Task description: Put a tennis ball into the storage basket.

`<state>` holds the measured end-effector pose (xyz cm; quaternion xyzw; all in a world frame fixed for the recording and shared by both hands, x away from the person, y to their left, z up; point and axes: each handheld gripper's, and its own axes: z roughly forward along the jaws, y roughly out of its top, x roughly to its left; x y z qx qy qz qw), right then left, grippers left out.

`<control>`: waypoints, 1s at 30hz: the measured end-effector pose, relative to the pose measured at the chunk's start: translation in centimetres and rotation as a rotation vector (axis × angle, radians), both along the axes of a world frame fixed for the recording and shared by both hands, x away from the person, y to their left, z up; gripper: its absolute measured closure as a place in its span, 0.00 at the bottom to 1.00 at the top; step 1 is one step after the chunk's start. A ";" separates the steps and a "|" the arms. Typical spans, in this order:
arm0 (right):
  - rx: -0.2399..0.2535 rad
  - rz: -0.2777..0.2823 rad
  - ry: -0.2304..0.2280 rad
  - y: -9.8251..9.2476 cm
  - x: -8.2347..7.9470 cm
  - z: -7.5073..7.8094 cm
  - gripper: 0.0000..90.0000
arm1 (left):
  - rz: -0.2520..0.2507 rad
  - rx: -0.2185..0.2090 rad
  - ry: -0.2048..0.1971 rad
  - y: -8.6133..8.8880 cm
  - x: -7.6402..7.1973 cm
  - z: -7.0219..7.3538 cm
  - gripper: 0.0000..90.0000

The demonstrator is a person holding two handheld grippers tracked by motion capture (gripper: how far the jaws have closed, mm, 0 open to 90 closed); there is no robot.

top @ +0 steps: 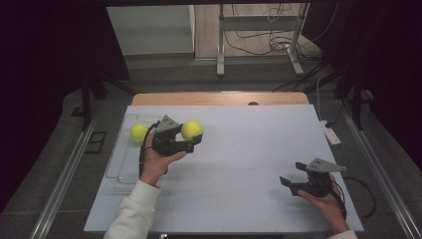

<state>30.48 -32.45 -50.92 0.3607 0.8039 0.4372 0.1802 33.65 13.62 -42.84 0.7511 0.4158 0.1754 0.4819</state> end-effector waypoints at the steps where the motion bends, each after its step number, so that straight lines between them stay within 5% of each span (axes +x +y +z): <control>1: 0.000 0.000 0.000 0.0 0.0 0.0 0.16 | 0.003 -0.001 0.001 0.1 0.0 0.0 0.29; 30: -0.004 0.002 0.000 0.0 0.0 0.0 0.16 | 0.065 0.005 -0.002 2.0 -0.5 0.2 0.29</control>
